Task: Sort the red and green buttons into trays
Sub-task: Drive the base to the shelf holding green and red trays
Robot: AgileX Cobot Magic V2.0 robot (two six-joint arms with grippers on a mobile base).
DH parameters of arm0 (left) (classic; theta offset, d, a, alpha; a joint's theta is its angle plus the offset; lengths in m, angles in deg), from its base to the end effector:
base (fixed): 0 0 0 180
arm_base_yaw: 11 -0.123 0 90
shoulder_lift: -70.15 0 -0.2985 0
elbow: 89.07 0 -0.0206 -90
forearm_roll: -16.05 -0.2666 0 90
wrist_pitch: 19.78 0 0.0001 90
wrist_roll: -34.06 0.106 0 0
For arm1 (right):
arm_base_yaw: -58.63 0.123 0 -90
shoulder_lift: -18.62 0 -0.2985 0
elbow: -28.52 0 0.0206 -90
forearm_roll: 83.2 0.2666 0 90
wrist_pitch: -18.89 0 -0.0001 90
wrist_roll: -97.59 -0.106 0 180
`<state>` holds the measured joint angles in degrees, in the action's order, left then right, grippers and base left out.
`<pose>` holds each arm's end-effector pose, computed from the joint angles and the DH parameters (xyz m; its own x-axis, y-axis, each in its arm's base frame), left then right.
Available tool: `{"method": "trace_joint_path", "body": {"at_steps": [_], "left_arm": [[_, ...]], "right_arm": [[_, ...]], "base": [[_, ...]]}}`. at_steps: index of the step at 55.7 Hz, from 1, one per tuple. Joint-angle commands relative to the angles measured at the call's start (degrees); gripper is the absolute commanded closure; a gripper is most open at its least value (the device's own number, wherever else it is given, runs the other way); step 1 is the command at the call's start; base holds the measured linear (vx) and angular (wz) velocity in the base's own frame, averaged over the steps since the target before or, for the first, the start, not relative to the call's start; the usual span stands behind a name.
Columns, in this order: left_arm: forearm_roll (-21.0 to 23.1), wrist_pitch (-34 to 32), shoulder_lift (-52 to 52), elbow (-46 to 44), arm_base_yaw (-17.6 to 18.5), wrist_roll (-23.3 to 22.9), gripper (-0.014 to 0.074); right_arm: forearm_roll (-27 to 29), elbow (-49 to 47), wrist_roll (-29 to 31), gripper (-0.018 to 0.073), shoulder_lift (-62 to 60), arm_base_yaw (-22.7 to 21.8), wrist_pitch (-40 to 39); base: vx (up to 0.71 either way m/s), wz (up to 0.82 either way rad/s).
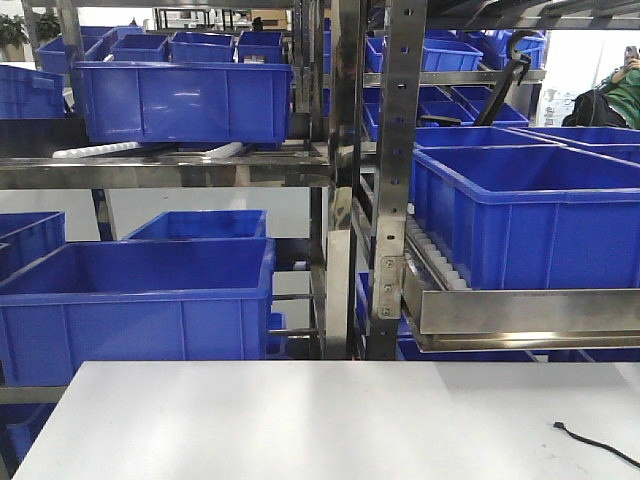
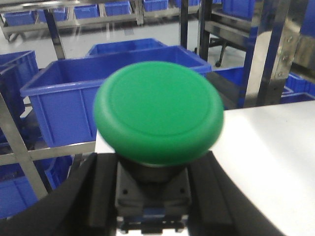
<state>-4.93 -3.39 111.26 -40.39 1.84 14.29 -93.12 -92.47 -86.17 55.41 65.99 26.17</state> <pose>0.1422 -0.0214 0.3132 -0.2538 0.0655 -0.9650 0.1279 0.9912 0.0336 0.1307 0.0145 0.2714 -0.2100 -0.1339 -0.9685 -0.1300 0.9856 -0.1081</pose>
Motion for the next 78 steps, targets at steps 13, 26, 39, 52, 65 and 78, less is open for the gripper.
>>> {"method": "trace_joint_path", "body": {"at_steps": [13, 26, 39, 52, 65, 78], "left_arm": [[0.1, -3.0, -0.4, -1.7, 0.2, -0.1, 0.0595], [0.1, -3.0, -0.4, -1.7, 0.2, -0.1, 0.0595], [0.1, -3.0, -0.4, -1.7, 0.2, -0.1, 0.0595], [0.1, -3.0, -0.4, -1.7, 0.2, -0.1, 0.0595], [0.1, -3.0, -0.4, -1.7, 0.2, -0.1, 0.0595], [0.1, -3.0, -0.4, -1.7, 0.2, -0.1, 0.0595]], "right_arm": [[-0.5, -1.8, 0.3, 0.0568, 0.1, 0.0, -4.7], [-0.5, -1.8, 0.3, 0.0568, 0.1, 0.0, -4.7], [-0.5, -1.8, 0.3, 0.0568, 0.1, 0.0, -4.7], [-0.5, -1.8, 0.3, 0.0568, 0.1, 0.0, -4.7], [-0.5, -1.8, 0.3, 0.0568, 0.1, 0.0, -4.7], [-0.5, -1.8, 0.3, 0.0568, 0.1, 0.0, -4.7]], "base": [[0.00, 0.00], [0.00, 0.00], [0.00, 0.00], [0.01, 0.08], [0.01, 0.30], [-0.01, 0.40]]}}
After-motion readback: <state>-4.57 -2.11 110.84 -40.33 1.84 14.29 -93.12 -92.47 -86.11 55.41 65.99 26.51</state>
